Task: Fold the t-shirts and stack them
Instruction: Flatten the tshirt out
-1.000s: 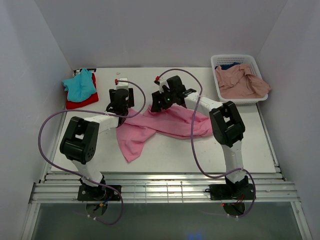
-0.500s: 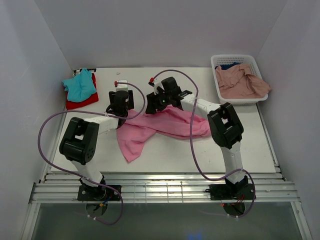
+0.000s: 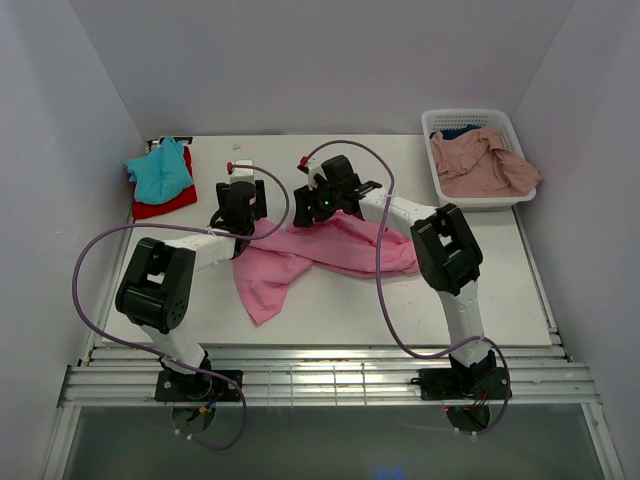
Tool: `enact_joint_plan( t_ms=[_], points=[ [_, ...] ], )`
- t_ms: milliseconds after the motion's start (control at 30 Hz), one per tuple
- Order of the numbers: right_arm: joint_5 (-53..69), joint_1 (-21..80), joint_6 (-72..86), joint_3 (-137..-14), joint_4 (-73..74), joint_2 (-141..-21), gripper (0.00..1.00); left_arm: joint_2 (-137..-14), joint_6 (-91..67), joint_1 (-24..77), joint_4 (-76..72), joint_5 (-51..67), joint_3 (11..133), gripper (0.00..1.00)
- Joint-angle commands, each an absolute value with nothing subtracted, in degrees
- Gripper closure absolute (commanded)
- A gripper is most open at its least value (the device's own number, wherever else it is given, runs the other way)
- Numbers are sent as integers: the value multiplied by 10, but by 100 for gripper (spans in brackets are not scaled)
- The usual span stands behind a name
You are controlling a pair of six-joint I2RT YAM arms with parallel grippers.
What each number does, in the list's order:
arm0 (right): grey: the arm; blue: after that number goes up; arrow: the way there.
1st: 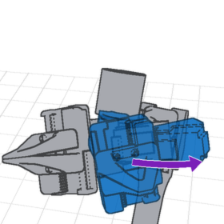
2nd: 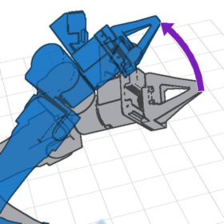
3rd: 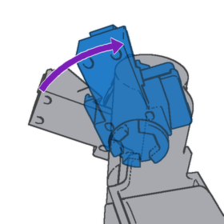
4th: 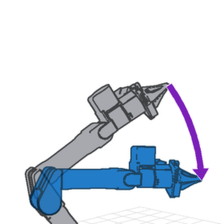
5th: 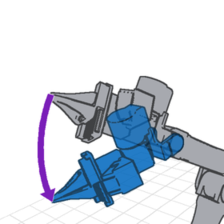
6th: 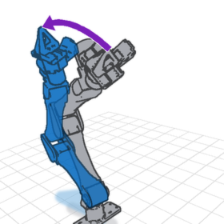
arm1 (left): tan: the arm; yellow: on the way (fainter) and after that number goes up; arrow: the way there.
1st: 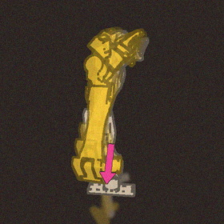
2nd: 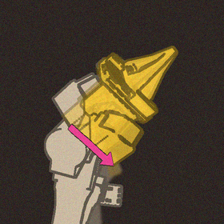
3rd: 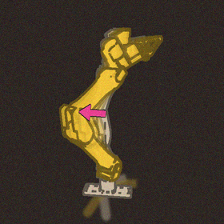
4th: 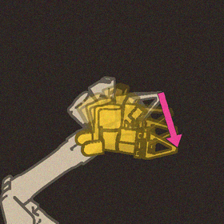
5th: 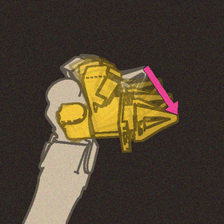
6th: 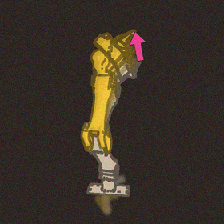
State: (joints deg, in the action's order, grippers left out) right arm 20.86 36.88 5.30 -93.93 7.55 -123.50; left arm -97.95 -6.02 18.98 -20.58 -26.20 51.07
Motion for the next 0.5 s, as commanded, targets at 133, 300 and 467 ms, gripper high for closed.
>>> enact_joint_plan(
  t_ms=[133, 300, 467],
  points=[
    [199, 373, 45, -942, 73, -1247, 38, -947, -64, 192, -206, -271, 507, 22],
    [192, 374, 42, -933, 77, -1246, 40, -945, -65, 192, -206, -272, 505, 22],
    [195, 373, 40, -924, 75, -1250, 48, -941, -67, 192, -206, -276, 504, 22]
  ],
)
